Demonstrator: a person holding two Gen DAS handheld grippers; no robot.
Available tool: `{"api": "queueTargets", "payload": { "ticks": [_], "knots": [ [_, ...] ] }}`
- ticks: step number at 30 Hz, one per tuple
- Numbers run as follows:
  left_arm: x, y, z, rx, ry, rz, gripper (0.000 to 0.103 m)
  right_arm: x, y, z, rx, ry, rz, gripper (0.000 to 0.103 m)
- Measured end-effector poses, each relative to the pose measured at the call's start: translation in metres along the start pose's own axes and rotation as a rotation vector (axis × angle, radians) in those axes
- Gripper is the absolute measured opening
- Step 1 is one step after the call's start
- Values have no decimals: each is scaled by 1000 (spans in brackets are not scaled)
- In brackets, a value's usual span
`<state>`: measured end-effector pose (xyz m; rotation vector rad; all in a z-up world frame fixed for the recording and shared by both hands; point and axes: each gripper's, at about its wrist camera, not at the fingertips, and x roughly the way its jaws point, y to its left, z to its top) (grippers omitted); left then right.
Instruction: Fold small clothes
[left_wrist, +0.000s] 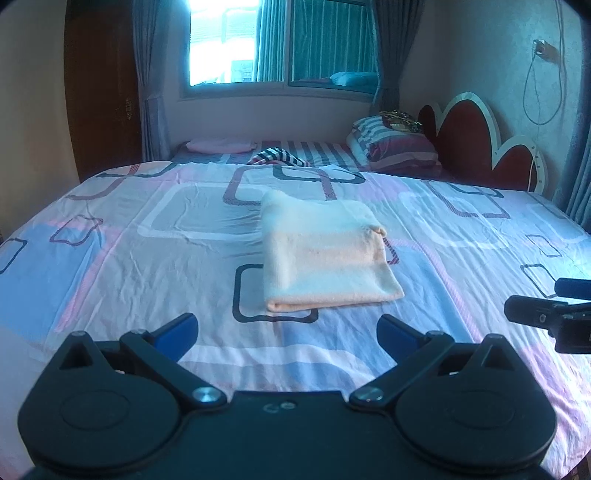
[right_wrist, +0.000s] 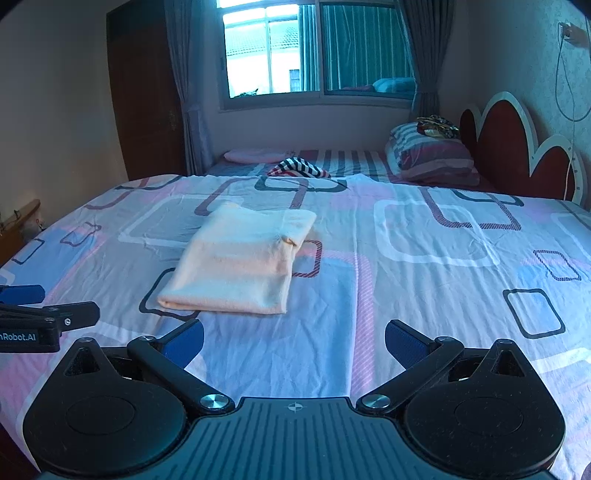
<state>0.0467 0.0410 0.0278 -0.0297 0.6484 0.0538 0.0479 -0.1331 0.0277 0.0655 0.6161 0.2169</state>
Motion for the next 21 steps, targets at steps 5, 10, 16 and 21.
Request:
{"api": "queueTargets", "payload": {
  "ticks": [5, 10, 16, 21],
  "knots": [
    [-2, 0, -2, 3, 3, -6, 102, -4, 0, -3, 11, 1, 3, 103],
    [-6, -3, -3, 16, -8, -9, 102, -9, 0, -4, 14, 0, 5, 103],
    [-9, -4, -2, 22, -15, -16, 102, -13, 1, -6, 15, -2, 1, 103],
    [-10, -5, -3, 26, -15, -22, 102, -17, -1, -4, 19, -17, -9, 103]
  ]
}}
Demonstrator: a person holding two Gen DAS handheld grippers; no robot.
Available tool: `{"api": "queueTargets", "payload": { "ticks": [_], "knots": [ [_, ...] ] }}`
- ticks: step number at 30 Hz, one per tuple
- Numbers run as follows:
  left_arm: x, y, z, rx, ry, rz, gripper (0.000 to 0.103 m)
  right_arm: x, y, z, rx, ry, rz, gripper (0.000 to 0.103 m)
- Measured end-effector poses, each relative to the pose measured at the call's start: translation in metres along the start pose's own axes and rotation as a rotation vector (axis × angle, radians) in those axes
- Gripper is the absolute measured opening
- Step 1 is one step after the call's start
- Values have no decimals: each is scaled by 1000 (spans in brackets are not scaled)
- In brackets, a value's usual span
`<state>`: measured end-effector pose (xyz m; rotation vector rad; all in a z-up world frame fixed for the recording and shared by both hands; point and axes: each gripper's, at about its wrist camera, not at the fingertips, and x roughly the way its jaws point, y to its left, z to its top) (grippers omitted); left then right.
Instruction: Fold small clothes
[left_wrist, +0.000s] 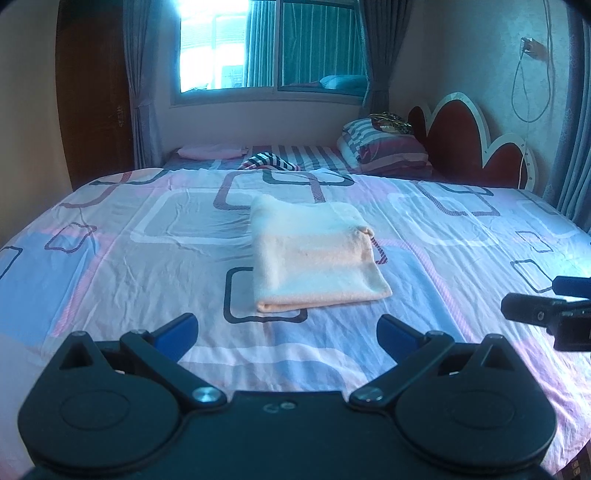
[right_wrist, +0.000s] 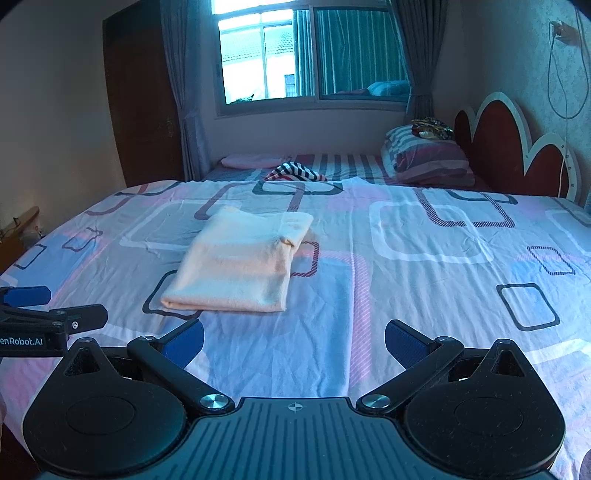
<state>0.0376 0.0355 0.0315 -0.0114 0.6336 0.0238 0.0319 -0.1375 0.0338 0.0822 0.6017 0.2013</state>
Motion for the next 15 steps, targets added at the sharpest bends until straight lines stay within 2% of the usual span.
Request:
{"api": "queueTargets", "payload": {
  "ticks": [15],
  "knots": [
    [2, -1, 3, 20, -3, -6, 102, -1, -3, 0, 12, -9, -10, 103]
  ]
}}
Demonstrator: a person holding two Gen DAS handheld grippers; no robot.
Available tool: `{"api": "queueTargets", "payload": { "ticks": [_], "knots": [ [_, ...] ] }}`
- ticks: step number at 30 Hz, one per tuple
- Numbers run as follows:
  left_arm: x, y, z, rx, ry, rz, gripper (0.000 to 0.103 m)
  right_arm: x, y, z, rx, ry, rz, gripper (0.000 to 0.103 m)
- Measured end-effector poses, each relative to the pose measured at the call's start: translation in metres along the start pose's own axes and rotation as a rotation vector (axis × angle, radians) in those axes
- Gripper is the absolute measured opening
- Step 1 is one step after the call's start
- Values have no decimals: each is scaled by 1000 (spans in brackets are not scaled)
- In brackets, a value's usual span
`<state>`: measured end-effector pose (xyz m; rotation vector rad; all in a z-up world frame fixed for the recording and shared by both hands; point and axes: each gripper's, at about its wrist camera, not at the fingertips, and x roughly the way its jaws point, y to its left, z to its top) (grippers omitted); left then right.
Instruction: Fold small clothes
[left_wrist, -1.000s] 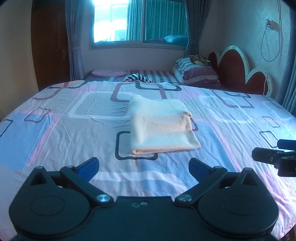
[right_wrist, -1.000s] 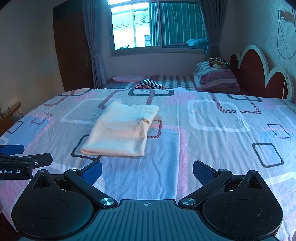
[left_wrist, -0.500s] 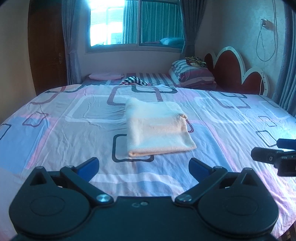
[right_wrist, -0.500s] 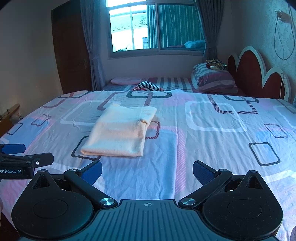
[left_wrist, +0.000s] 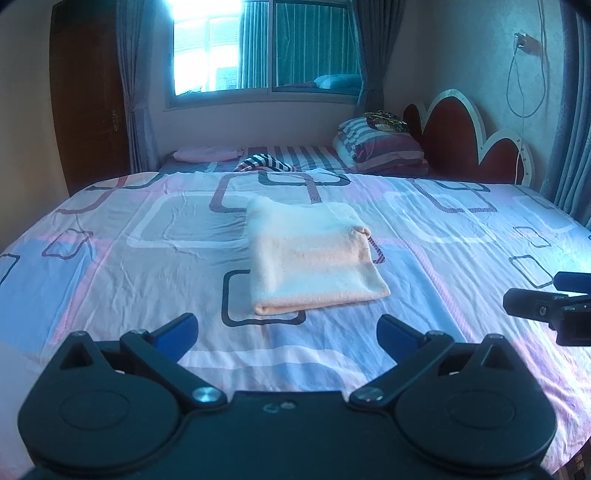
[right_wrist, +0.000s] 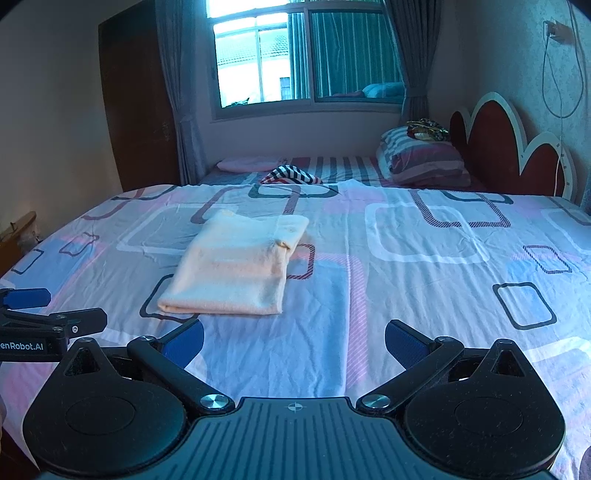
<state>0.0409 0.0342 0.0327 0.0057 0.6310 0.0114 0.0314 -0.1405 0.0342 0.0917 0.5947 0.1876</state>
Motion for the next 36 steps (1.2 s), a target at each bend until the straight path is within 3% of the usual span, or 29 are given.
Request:
{"api": "queueTargets", "payload": {
  "ticks": [36],
  "knots": [
    [1, 2, 1, -8, 3, -3, 102, -1, 0, 1, -28, -10, 4, 103]
  ]
}}
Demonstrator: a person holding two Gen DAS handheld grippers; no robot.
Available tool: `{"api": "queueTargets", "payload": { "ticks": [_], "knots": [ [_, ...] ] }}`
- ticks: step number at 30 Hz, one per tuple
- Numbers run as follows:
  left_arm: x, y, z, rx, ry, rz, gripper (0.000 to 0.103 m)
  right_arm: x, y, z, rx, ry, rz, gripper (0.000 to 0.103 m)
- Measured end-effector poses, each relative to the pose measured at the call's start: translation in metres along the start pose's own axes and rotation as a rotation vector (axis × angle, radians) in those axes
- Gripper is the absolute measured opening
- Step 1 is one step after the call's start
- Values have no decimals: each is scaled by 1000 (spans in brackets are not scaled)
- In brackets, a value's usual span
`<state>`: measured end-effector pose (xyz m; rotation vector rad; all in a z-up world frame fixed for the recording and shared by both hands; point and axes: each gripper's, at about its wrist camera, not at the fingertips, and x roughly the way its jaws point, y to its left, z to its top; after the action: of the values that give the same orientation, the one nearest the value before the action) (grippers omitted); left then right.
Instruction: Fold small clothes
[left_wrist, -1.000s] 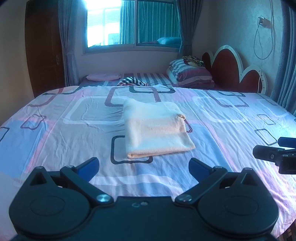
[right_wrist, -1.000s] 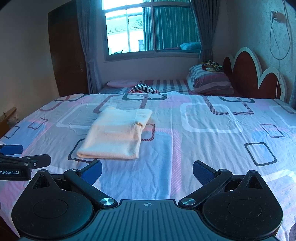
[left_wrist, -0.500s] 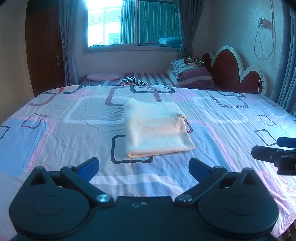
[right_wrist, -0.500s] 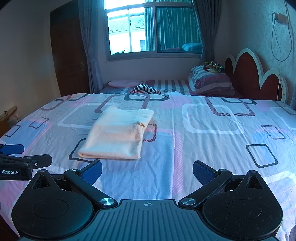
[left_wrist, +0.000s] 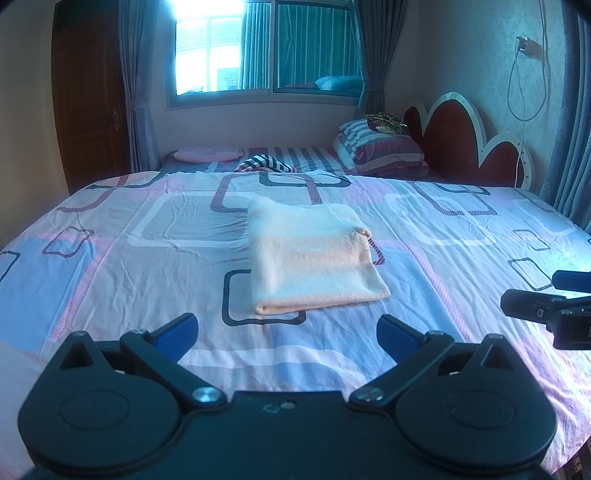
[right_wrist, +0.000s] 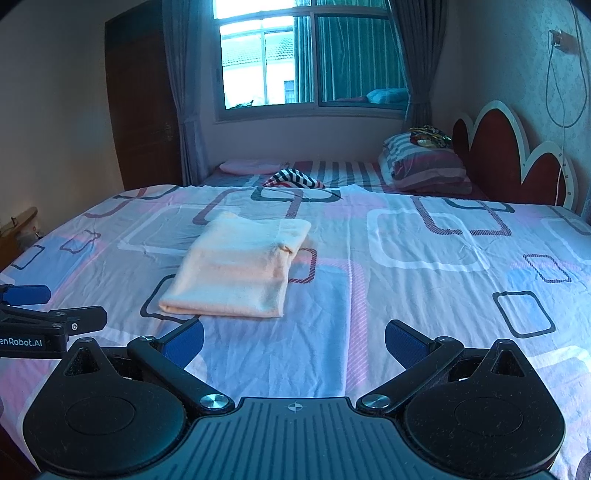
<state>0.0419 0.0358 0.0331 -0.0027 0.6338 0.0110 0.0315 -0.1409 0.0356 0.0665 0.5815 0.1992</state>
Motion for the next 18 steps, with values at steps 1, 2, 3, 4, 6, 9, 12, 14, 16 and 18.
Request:
{"api": "queueTargets", "payload": {
  "ticks": [1, 2, 3, 4, 6, 9, 12, 14, 16, 18],
  "knots": [
    [0, 0, 0, 0, -1, 0, 102, 0, 0, 0, -1, 0, 0, 103],
    [0, 0, 0, 0, -1, 0, 102, 0, 0, 0, -2, -1, 1, 103],
    [0, 0, 0, 0, -2, 0, 102, -1, 0, 0, -3, -2, 1, 103],
    [-1, 0, 0, 2, -3, 0, 102, -1, -1, 0, -2, -2, 2, 103],
    [-2, 0, 0, 6, -5, 1, 102, -1, -1, -1, -1, -2, 2, 103],
    [-2, 0, 0, 8, -5, 1, 102, -2, 0, -1, -3, -3, 2, 103],
    [-4, -1, 0, 14, -8, 0, 102, -2, -1, -1, -2, -5, 1, 103],
    [-5, -1, 0, 18, -13, 0, 102, -3, 0, -1, -3, -7, 1, 103],
    [-5, -1, -1, 20, -15, -1, 102, -2, 0, -2, -4, -7, 3, 103],
    [-5, 0, -1, 15, -15, -2, 102, -3, 0, -2, -6, -7, 4, 103]
  ]
}}
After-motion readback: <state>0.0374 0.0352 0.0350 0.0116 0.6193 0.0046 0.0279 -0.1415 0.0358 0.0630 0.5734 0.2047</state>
